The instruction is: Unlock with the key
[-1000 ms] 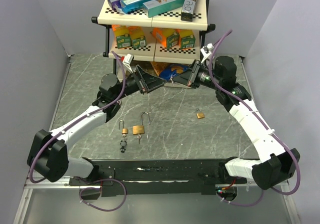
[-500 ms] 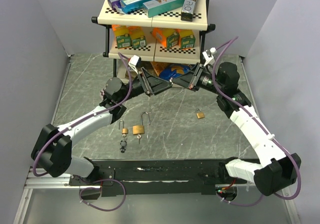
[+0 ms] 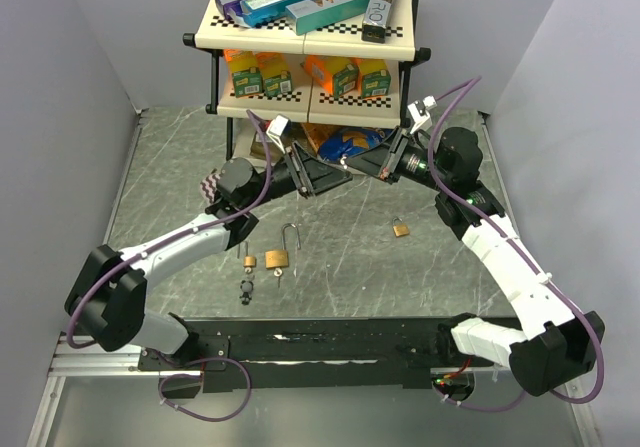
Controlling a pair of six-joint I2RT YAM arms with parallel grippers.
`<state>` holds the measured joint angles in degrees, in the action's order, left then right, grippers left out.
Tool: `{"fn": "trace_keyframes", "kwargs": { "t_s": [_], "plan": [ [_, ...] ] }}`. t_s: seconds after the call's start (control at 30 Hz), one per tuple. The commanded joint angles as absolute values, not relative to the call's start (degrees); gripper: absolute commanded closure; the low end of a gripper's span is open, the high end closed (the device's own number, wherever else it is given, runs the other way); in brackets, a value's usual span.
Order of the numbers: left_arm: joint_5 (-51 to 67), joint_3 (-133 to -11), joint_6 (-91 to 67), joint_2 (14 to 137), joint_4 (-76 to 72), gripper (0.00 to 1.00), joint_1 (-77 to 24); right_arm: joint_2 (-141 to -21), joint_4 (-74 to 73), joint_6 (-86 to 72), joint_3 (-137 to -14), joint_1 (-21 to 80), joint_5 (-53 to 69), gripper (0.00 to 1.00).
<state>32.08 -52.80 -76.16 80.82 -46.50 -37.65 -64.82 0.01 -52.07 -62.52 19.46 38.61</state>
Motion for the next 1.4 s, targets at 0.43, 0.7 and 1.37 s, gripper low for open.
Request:
{"fn": "trace_keyframes", "kwargs": {
  "t_s": [0.43, 0.7, 1.37],
  "plan": [
    [31.8, -55.7, -72.3, 81.1, -41.0, 0.99, -37.9, -64.3, 0.3, -50.3, -64.2, 19.2, 40.3, 1.0],
    [42.7, -61.0, -52.8, 77.6, -8.6, 0.99, -33.8, -62.3, -13.5, -39.3, -68.8, 18.3, 39.5, 0.43],
    [59.1, -68.0, -22.5, 72.2, 30.9, 0.99, -35.4, -72.2, -34.9, -13.1, -76.3, 31.2, 57.1, 0.63]
  ]
}}
